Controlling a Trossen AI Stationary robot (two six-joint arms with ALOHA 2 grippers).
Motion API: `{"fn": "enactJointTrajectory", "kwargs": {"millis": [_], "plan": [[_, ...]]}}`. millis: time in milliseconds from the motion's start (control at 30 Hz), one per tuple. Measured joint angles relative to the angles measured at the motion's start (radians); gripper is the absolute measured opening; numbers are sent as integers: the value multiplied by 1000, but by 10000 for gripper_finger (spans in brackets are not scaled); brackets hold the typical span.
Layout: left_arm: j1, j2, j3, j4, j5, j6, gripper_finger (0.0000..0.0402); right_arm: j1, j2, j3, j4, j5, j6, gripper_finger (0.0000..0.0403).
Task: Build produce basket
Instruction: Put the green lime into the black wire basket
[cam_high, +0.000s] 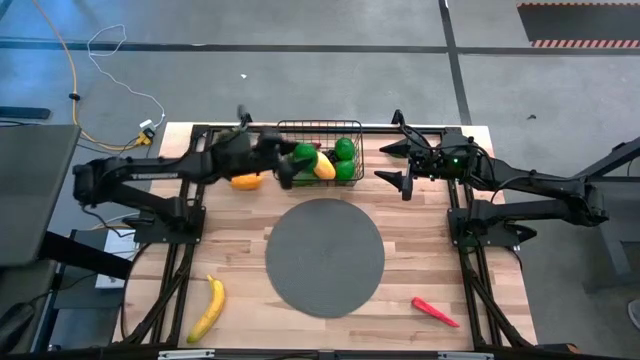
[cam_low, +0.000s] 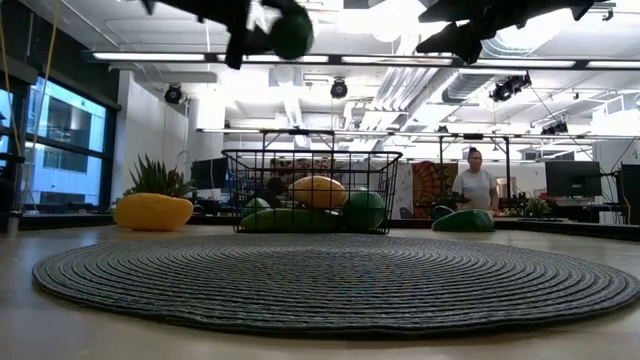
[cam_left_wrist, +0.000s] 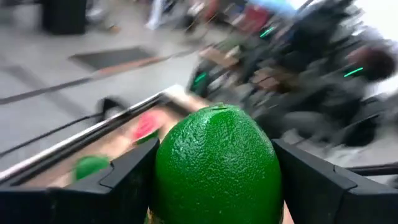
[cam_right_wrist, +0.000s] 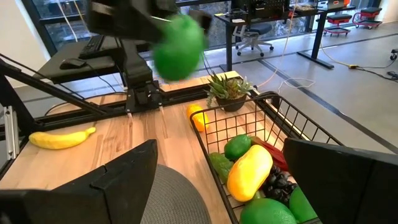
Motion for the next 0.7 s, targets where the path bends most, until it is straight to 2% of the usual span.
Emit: {"fn": "enactJointTrajectory", "kwargs": {"millis": [167,267,500,700], "plan": [[99,175,229,-326,-171,53,278,0,0,0,0,0,26,330],[161,277,315,-424,-211,112,278,0,0,0,0,0,34,330],[240,459,360,-437,-202,145,278,0,0,0,0,0,35,330],[266,556,360,-442,-198,128,278,0,0,0,0,0,71,330]]}}
